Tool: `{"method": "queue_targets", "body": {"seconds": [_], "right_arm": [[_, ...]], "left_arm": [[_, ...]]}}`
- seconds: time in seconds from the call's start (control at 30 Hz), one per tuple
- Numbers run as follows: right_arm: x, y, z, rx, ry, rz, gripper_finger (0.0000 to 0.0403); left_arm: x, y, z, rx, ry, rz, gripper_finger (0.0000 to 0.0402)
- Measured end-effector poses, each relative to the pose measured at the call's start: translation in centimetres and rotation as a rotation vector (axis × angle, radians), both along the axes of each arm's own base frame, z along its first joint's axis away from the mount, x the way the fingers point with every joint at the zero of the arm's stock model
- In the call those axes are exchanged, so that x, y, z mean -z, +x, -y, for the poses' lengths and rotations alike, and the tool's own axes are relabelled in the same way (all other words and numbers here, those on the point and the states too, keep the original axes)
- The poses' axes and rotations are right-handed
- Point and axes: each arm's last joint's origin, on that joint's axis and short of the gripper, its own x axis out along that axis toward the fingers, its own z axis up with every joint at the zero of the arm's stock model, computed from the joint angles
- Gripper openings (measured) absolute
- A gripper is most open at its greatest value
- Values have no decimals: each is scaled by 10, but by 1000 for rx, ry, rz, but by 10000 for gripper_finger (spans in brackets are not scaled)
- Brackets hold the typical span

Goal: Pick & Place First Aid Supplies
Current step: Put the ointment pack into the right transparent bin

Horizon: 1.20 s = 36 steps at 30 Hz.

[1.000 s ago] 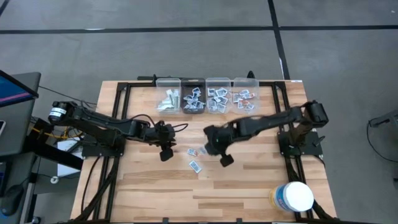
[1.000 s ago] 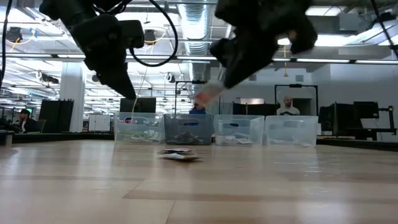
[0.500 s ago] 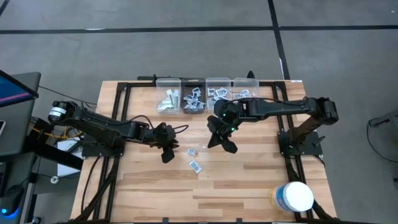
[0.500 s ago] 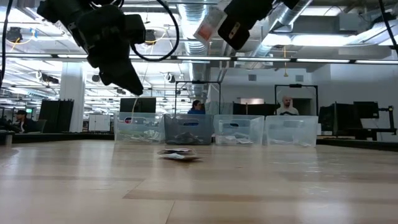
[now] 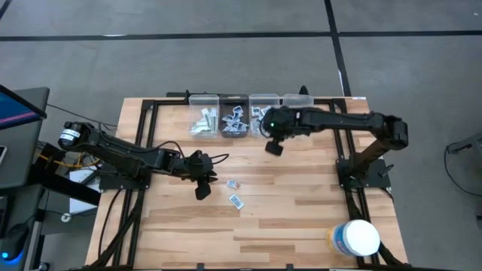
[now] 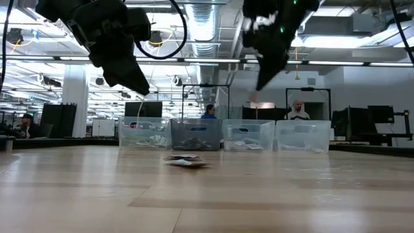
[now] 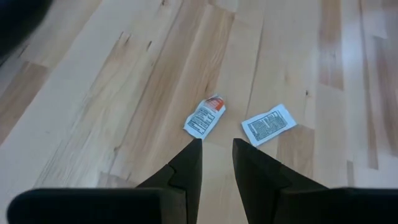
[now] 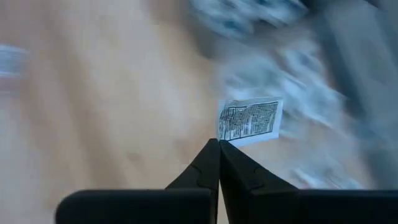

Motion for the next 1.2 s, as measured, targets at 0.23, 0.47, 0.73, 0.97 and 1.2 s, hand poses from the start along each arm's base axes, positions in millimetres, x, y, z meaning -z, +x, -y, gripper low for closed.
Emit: {"method": "queue_targets", "body": {"seconds": [0.23,0.47,0.73,0.97,1.2], "right_arm": [[5,-28,46,218,-94,-178,0],[5,-41,72,310,-61,-180,0],[6,-51,85,429,-32,-173,0],[9,-56,89,453,-16,-211,13],[9,-52,82,455,-9,-198,66]], "left_arm": [[-1,0,0,0,-1,7,89],[-1,0,0,0,-1,8,89],[-1,1,0,0,-2,12,89],[-1,1,0,0,-3,15,89],[-1,1,0,0,-3,15,89]]}}
